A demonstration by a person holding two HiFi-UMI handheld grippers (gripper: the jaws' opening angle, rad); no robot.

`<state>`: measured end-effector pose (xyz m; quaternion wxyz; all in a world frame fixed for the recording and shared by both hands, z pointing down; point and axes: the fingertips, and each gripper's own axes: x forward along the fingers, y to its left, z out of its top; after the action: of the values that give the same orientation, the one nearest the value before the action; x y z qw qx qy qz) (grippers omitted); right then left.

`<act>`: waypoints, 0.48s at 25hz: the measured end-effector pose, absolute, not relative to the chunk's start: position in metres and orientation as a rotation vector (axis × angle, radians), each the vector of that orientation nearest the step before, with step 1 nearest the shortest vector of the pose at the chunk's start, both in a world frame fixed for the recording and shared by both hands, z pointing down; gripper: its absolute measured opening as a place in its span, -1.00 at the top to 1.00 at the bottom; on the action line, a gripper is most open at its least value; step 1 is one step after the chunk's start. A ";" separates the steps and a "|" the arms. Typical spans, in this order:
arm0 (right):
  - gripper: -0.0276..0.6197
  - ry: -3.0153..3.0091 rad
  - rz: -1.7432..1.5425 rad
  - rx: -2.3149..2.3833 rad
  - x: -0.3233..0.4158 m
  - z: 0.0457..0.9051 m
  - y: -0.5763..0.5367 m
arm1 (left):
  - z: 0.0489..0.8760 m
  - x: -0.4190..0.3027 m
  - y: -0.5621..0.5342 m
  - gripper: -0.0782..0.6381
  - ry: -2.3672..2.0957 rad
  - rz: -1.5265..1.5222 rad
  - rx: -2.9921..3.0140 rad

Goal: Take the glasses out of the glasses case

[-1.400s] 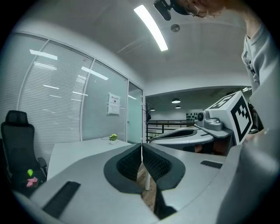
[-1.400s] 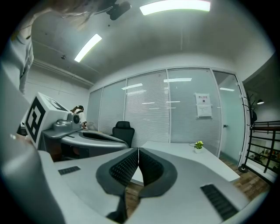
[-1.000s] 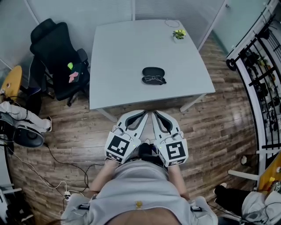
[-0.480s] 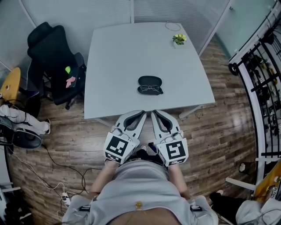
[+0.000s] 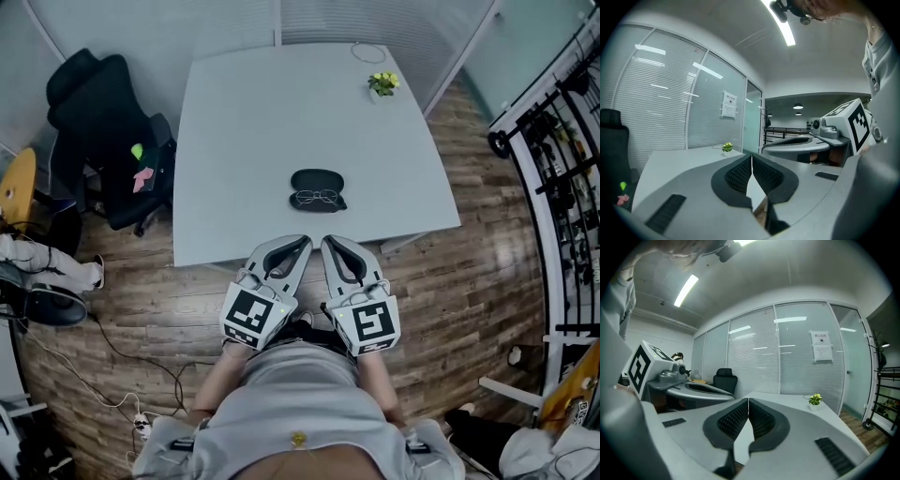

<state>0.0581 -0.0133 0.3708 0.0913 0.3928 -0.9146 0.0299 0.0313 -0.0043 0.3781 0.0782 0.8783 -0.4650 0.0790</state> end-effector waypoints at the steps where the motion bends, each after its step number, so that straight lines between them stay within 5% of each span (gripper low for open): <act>1: 0.86 -2.713 0.088 1.175 0.058 0.371 -0.018 | 0.378 0.030 -0.010 0.70 -1.383 0.236 2.636; 12: 0.86 -2.642 0.094 1.247 0.037 0.381 -0.073 | 0.383 0.011 -0.065 0.70 -1.256 0.252 2.686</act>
<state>0.0369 -0.0731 0.3815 0.1089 0.4241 -0.8985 0.0319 0.0115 -0.0648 0.3833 0.0827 0.8996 -0.4205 0.0842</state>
